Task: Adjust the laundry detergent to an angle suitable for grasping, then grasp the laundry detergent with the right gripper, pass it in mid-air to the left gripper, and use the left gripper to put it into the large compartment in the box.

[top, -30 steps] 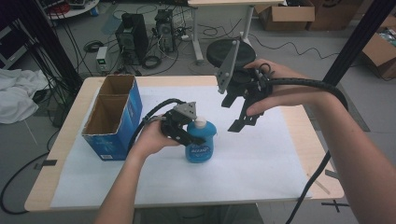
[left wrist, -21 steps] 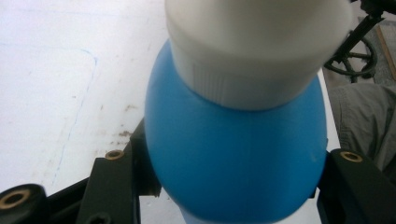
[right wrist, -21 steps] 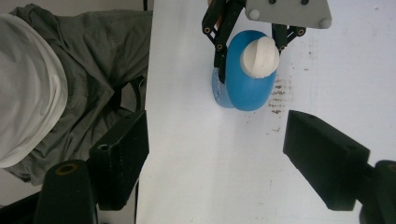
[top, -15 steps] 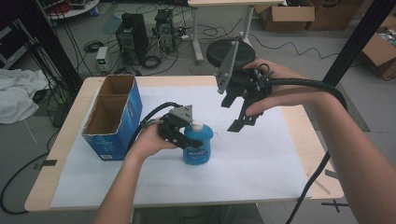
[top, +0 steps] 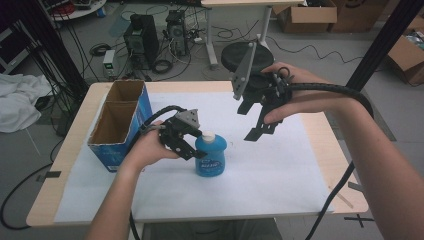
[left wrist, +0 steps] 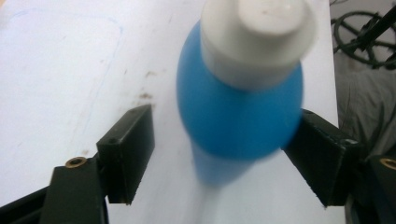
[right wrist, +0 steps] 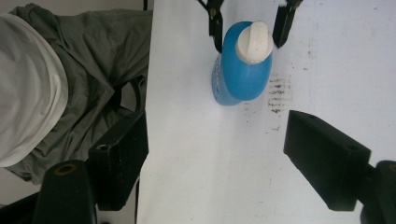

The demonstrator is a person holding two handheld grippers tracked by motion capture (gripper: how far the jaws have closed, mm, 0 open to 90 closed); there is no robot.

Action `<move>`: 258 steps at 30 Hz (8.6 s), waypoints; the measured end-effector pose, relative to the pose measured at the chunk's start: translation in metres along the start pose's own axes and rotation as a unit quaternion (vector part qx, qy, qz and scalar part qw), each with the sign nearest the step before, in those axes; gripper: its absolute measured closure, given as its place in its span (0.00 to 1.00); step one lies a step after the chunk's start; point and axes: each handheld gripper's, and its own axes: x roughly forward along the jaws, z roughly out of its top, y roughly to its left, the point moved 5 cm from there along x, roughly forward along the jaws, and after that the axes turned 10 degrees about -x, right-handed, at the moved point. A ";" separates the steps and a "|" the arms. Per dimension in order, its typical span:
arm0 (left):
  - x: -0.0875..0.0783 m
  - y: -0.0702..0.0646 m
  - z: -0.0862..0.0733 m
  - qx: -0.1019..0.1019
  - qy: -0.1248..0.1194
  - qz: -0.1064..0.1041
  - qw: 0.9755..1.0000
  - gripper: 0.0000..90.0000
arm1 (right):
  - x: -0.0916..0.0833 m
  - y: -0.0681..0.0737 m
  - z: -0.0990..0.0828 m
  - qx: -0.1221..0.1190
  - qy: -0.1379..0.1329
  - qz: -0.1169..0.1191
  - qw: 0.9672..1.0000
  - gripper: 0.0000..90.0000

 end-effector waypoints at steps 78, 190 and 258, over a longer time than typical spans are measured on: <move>-0.144 0.047 0.049 -0.144 0.108 0.171 0.969 0.15 | 0.006 -0.011 -0.023 0.019 -0.048 -0.012 0.999 0.23; -0.125 0.046 0.027 -0.139 0.116 0.136 0.974 0.17 | 0.192 -0.042 -0.034 0.036 -0.246 -0.013 0.968 0.49; -0.085 -0.019 0.096 0.021 0.178 0.042 0.983 0.22 | 0.088 -0.051 0.024 0.024 -0.215 0.004 0.976 0.50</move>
